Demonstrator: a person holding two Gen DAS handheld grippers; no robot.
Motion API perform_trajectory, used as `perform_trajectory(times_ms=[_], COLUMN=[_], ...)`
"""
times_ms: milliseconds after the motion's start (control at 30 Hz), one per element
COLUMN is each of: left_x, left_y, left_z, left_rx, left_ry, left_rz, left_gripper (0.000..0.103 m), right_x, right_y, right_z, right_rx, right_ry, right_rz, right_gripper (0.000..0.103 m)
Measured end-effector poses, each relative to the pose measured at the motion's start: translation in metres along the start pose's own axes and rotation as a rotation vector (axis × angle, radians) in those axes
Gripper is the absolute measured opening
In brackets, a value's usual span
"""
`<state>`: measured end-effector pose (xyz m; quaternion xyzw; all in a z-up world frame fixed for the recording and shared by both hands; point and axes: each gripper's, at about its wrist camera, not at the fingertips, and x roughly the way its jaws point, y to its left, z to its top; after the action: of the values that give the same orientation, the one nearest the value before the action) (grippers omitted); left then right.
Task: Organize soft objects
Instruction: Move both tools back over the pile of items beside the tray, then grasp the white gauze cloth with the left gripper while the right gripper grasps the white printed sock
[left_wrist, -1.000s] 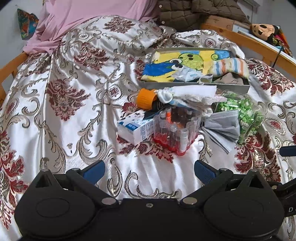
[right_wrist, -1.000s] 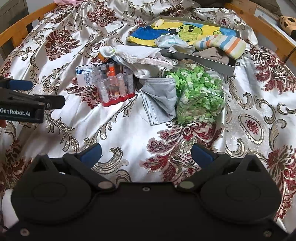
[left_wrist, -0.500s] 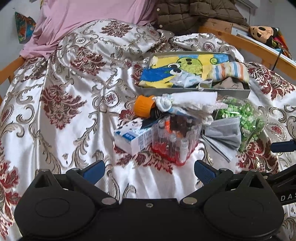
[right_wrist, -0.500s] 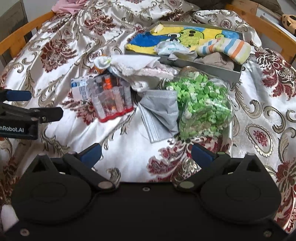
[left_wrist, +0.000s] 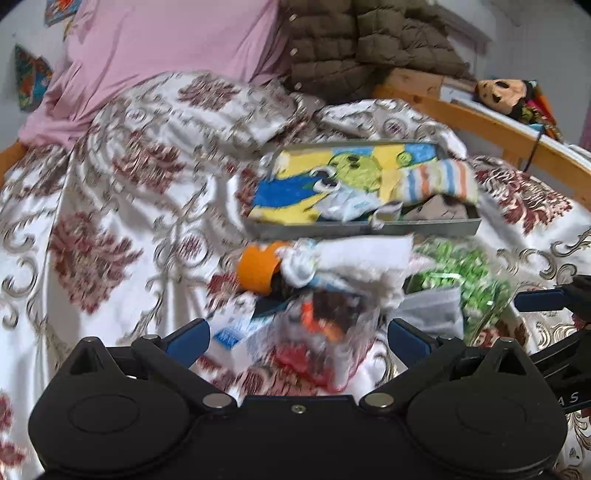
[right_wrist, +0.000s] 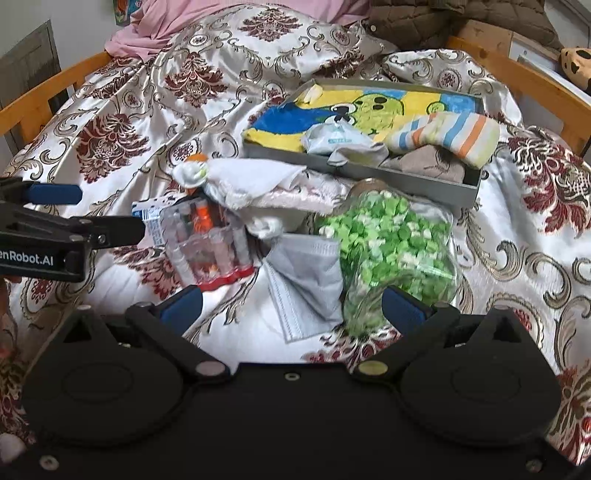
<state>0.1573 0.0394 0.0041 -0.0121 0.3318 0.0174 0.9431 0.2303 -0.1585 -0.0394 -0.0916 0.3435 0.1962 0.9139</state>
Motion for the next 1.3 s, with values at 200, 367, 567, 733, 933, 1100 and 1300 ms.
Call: perform_trajectory(times_ms=[200, 367, 567, 733, 933, 1100, 1300], left_x=[0.013, 0.025, 0.038, 0.06, 0.091, 0.116, 0.123], left_y=[-0.004, -0.001, 0.002, 0.004, 0.013, 0.016, 0.014], left_z=[0.007, 0.019, 0.032, 0.037, 0.043, 0.046, 0.048], left_rx=[0.057, 0.036, 0.077, 0.149, 0.129, 0.11, 0.144], left_ry=[-0.05, -0.08, -0.139, -0.142, -0.096, -0.009, 0.016], left_rz=[-0.045, -0.082, -0.181, -0.301, -0.406, -0.483, -0.51], left_gripper=[0.102, 0.102, 0.102, 0.102, 0.102, 0.101, 0.086], right_x=[0.0, 0.001, 0.002, 0.002, 0.01, 0.013, 0.031], right_y=[-0.007, -0.013, -0.008, 0.01, 0.019, 0.018, 0.02], right_z=[0.016, 0.035, 0.049, 0.05, 0.052, 0.06, 0.063], right_rx=[-0.031, -0.038, -0.123, -0.328, -0.466, -0.49, -0.49], right_ry=[-0.052, -0.092, -0.125, -0.128, -0.077, -0.046, -0.068], right_rz=[-0.017, -0.027, -0.025, -0.011, -0.017, -0.053, -0.088], right_gripper=[0.102, 0.102, 0.102, 0.102, 0.102, 0.102, 0.102])
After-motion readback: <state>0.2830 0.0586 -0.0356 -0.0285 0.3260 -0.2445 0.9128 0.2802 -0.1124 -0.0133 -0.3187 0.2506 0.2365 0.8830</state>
